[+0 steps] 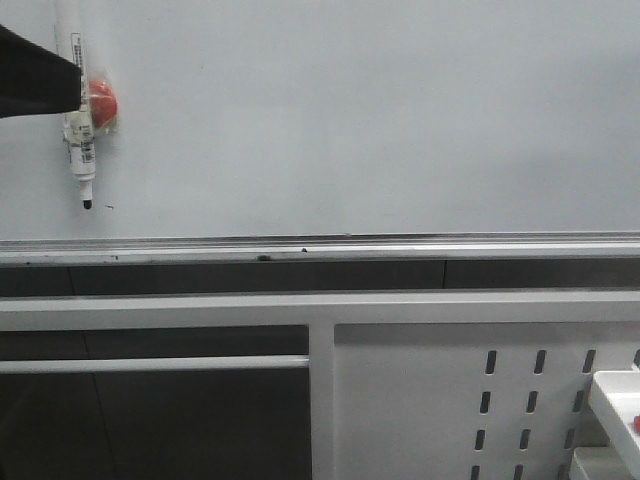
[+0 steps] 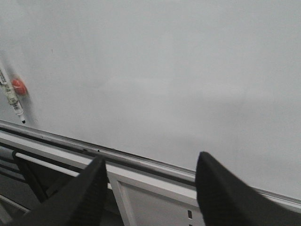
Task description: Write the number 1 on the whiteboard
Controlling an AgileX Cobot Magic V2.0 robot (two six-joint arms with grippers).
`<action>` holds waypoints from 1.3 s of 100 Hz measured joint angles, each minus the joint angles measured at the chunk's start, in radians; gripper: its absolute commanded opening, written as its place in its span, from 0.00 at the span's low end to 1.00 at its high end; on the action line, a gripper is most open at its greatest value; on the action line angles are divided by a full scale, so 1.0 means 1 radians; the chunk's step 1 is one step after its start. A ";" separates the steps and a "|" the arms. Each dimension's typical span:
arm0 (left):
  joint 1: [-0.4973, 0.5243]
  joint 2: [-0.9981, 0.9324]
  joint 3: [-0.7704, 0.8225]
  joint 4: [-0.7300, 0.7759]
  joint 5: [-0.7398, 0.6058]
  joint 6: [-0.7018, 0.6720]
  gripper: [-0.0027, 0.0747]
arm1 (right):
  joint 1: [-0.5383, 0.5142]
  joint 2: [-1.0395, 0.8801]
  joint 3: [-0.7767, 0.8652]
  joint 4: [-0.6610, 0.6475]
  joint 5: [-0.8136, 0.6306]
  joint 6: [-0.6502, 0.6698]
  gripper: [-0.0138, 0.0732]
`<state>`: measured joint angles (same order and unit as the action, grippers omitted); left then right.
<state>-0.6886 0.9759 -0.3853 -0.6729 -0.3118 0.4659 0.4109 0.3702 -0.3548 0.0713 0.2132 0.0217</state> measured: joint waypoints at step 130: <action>-0.006 0.240 -0.096 -0.001 -0.073 -0.060 0.01 | 0.005 0.002 -0.019 0.019 0.015 -0.002 0.58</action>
<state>-0.6950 1.2155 -0.4815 -0.6743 -0.3852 0.4060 0.4161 0.3725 -0.3741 0.0899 0.2285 0.0196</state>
